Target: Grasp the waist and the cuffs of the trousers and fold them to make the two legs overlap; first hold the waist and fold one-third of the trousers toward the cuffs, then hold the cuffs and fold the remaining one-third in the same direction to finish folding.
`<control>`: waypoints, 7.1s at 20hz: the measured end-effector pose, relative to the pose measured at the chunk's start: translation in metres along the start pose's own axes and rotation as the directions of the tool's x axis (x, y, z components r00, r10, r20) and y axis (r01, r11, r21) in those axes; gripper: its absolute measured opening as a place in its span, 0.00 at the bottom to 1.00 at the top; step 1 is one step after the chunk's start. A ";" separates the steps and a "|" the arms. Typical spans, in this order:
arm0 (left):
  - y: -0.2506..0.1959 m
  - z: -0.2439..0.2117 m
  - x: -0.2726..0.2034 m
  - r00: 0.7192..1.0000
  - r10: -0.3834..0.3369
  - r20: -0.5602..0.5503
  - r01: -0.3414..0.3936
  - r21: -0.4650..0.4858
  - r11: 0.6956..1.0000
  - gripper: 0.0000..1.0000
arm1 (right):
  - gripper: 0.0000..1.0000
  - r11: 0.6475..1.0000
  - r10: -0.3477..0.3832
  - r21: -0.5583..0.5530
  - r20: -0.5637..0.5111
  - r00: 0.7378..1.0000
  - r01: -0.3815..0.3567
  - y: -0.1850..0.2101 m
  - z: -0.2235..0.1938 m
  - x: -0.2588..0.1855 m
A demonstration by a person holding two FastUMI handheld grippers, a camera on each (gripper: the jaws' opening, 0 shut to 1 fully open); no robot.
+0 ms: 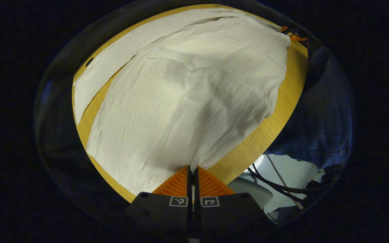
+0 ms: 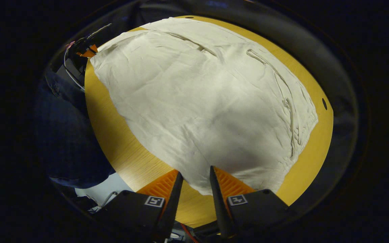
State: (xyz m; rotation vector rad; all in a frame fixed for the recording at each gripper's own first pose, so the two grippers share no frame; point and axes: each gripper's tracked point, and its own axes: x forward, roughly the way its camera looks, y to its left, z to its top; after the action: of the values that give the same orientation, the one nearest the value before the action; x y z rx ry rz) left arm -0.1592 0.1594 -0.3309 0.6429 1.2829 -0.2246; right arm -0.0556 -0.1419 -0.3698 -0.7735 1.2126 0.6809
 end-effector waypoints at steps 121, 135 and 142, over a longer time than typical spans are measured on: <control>0.348 0.342 -0.015 0.582 0.705 0.405 0.032 -0.878 0.478 0.99 | 0.01 0.454 -0.690 0.888 0.403 0.601 -0.074 -0.215 0.133 -0.161; 0.348 0.336 -0.017 0.569 0.710 0.416 0.061 -0.882 0.468 1.00 | 0.02 0.946 -0.252 0.325 0.723 0.643 0.005 -0.144 0.198 -0.295; 0.344 0.336 -0.009 0.589 0.687 0.426 0.093 -0.880 0.466 1.00 | 0.14 0.968 -0.110 0.247 0.577 0.809 -0.044 -0.156 0.182 -0.296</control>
State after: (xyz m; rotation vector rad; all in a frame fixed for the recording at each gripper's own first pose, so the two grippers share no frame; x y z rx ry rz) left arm 0.2842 0.2470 -0.1657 -0.1255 0.2583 0.4664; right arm 0.1050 -0.0971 -0.0276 -0.3235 0.6873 0.6572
